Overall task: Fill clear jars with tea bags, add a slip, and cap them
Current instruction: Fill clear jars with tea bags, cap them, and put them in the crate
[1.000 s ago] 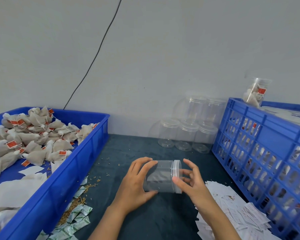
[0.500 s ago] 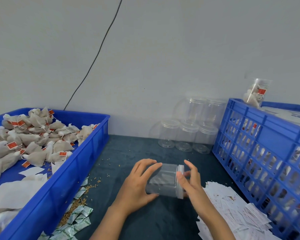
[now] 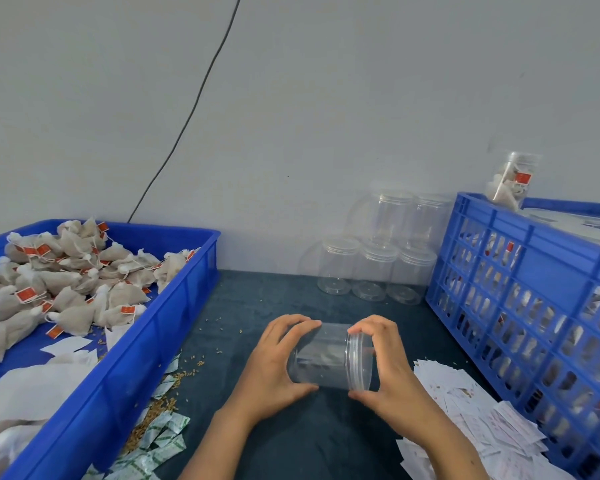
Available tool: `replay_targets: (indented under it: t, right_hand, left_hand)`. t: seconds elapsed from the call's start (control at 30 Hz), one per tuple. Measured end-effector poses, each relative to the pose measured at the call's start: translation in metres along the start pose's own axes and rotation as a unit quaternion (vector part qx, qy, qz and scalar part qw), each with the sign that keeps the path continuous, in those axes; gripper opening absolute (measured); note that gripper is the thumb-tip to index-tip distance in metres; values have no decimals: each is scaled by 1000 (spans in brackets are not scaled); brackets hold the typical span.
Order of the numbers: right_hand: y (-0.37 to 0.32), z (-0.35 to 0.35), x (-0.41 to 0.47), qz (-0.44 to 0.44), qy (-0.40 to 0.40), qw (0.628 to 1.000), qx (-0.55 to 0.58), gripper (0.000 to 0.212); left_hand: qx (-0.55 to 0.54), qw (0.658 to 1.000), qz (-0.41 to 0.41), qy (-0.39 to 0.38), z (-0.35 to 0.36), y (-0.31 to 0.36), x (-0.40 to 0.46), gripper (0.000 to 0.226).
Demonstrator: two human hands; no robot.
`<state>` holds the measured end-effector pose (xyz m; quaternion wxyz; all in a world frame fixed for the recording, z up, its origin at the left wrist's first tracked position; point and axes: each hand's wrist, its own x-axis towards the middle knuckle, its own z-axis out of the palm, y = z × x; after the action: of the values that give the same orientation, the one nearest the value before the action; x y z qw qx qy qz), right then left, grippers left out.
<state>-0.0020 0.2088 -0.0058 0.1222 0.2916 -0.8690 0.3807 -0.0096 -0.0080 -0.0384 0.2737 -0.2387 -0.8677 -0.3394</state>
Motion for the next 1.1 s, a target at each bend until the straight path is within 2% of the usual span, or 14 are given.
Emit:
replay_targets:
  t: [0.1, 0.17, 0.27, 0.37, 0.47, 0.6, 0.7, 0.8, 0.87, 0.97, 1.03, 1.1]
  right_hand:
    - [0, 5, 1, 6, 9, 1000, -1, 88]
    - [0, 4, 0, 65, 20, 993, 98, 92]
    - [-2, 6, 2, 158, 34, 960, 228, 65]
    - [0, 7, 4, 203, 46, 951, 230, 65]
    - [1, 4, 1, 168, 38, 963, 209, 54]
    - [-1, -5, -3, 79, 16, 987, 138, 84]
    - [-8, -4, 0, 11, 13, 998, 64, 87]
    - [-11, -1, 1, -15, -11, 1000, 14, 92]
    - [-11, 4, 1, 15, -2, 998, 65, 95]
    - [-11, 14, 2, 128, 51, 974, 182, 75]
    - [-9, 16, 3, 189, 37, 960, 206, 67]
    - [-8, 12, 3, 204, 17, 956, 209, 52]
  left_hand:
    - [-5, 1000, -6, 14, 0, 1, 0, 84]
    - [-7, 1000, -9, 17, 0, 2, -1, 84]
    - [9, 1000, 8, -2, 2, 2, -2, 80]
    - [16, 1000, 17, -15, 2, 2, -1, 79]
    - [12, 1000, 10, -11, 1, 0, -1, 79]
    - [5, 1000, -3, -5, -1, 0, 0, 82]
    - [-4, 1000, -11, 1, -2, 0, 0, 83]
    - [-7, 1000, -13, 11, -3, 1, 0, 85]
    - [-5, 1000, -9, 17, -3, 1, -1, 84]
    - [7, 1000, 8, 11, -2, 2, -2, 80]
    - [14, 1000, 15, 1, -1, 2, -1, 79]
    - [14, 1000, 18, 0, -1, 1, -1, 78]
